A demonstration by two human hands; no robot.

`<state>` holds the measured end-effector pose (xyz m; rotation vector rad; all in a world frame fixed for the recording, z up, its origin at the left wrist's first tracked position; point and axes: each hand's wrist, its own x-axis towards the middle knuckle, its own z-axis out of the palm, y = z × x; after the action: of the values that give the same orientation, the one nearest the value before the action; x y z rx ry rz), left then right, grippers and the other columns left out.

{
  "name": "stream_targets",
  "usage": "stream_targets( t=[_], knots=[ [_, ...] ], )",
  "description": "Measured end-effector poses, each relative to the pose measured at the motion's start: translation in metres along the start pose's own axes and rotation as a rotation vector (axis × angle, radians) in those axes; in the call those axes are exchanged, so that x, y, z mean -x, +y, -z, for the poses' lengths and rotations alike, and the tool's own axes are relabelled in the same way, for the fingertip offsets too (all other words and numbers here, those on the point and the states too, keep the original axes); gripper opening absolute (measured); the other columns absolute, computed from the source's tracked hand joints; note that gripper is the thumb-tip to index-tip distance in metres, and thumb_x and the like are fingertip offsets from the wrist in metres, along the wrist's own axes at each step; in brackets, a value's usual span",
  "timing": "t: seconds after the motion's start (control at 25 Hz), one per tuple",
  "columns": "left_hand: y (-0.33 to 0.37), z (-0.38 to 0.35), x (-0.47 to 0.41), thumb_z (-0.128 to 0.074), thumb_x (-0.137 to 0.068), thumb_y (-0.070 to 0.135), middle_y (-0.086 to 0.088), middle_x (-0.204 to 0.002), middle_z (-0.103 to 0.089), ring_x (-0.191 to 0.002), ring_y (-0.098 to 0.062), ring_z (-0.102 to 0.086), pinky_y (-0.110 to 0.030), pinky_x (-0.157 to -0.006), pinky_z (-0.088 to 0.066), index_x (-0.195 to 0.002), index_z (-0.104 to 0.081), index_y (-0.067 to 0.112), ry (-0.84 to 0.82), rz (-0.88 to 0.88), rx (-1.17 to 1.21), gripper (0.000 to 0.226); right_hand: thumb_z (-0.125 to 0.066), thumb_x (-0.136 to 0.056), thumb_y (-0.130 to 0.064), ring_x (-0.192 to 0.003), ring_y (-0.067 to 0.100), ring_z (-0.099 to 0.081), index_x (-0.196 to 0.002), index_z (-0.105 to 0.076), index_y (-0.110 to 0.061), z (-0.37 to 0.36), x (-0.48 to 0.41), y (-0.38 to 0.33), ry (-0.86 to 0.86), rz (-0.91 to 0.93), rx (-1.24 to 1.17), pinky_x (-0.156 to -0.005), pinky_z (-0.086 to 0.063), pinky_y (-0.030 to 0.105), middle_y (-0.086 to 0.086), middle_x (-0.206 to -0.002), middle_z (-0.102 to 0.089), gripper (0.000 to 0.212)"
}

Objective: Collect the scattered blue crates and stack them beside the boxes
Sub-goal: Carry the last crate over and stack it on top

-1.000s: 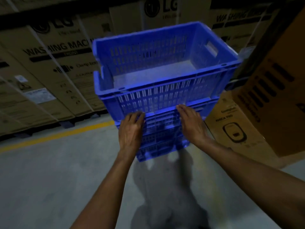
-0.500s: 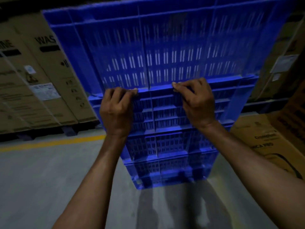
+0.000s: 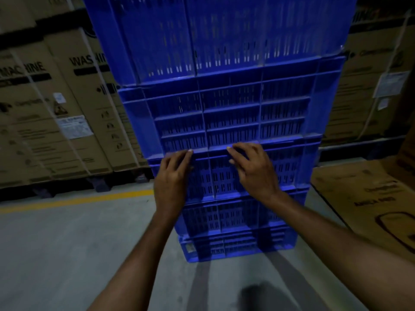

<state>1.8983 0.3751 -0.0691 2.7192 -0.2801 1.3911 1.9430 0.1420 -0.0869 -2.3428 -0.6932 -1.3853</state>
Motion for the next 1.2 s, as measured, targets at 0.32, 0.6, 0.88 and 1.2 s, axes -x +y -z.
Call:
stream_targets(
  t=[0.32,0.6,0.88,1.2],
  knots=[
    [-0.011,-0.029,-0.019,-0.065,-0.096,0.021,-0.004,-0.089,-0.063,-0.082,-0.028,-0.058,-0.041,-0.049,-0.045,-0.095,-0.069,0.018,0.196,0.030,-0.181,0.005,-0.067,-0.096,-0.014,-0.070,0.029,-0.058,-0.095,-0.076,-0.012,-0.021,-0.025,0.011,0.245,0.106,0.263,-0.063,-0.044,0.039,0.006,-0.078,-0.065,0.009],
    [0.000,-0.065,0.062,-0.057,-0.101,0.017,-0.009,-0.147,-0.041,-0.134,-0.029,-0.045,-0.035,-0.101,-0.050,-0.145,-0.048,0.018,0.130,0.035,0.127,0.045,-0.066,-0.096,-0.012,-0.114,0.033,-0.056,-0.128,-0.066,-0.008,-0.044,0.050,0.006,0.227,0.077,0.131,-0.093,-0.048,0.044,0.013,-0.122,-0.066,0.032],
    [-0.012,-0.130,0.138,-0.068,-0.092,0.008,-0.008,-0.123,-0.064,-0.107,-0.030,-0.056,-0.039,-0.086,-0.048,-0.131,-0.062,0.016,-0.031,0.020,0.030,0.041,-0.064,-0.096,-0.005,-0.097,0.034,-0.059,-0.124,-0.069,-0.006,-0.102,0.142,0.013,-0.032,0.049,0.122,-0.082,-0.051,0.044,0.013,-0.108,-0.070,0.029],
    [-0.003,-0.133,0.128,-0.071,-0.090,0.006,-0.005,-0.085,-0.065,-0.076,-0.029,-0.058,-0.037,-0.056,-0.044,-0.095,-0.072,0.014,0.176,0.043,-0.060,0.009,-0.069,-0.095,-0.018,-0.065,0.029,-0.051,-0.075,-0.070,-0.010,-0.114,0.131,0.009,0.179,0.049,0.261,-0.063,-0.043,0.037,0.008,-0.069,-0.059,0.022]
  ],
)
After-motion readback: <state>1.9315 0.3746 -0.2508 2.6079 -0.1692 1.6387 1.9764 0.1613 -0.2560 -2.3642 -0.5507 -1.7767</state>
